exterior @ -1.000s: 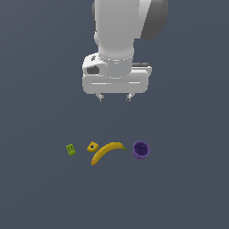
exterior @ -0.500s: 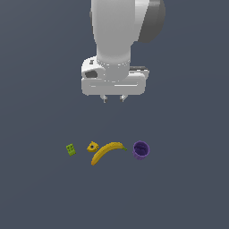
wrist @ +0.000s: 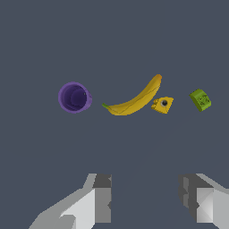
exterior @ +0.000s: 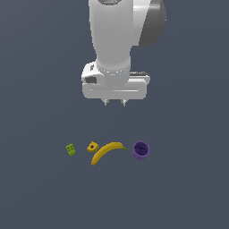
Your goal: Pick up a designated object from a clutter of objects.
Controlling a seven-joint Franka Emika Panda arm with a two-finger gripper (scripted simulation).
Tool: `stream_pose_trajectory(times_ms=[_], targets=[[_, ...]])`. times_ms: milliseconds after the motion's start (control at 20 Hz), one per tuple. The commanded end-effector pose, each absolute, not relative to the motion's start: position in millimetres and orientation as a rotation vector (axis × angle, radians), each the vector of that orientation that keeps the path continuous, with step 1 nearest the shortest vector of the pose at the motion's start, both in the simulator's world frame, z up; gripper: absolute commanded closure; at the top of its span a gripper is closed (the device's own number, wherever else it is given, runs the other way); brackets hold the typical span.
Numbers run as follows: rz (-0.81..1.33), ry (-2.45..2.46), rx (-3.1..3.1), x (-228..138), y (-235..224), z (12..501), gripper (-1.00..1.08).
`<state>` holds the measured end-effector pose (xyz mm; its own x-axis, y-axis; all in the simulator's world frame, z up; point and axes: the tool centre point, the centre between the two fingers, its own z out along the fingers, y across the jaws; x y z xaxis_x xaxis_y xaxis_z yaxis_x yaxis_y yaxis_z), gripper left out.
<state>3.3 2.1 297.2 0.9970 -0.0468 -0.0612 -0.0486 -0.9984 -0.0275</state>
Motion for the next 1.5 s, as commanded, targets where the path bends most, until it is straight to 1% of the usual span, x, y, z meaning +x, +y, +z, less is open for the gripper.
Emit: stream_pose_trajectory(times_ms=[0,500,1450], targets=[[0.117,0.138,-3.09,8.3,5.1,291.9,-0.2],[0.285,0.549,-2.918,41.6,27.1,253.7,-0.2],[0.756,1.308,-2.347,103.0,83.8,153.0,-0.2]])
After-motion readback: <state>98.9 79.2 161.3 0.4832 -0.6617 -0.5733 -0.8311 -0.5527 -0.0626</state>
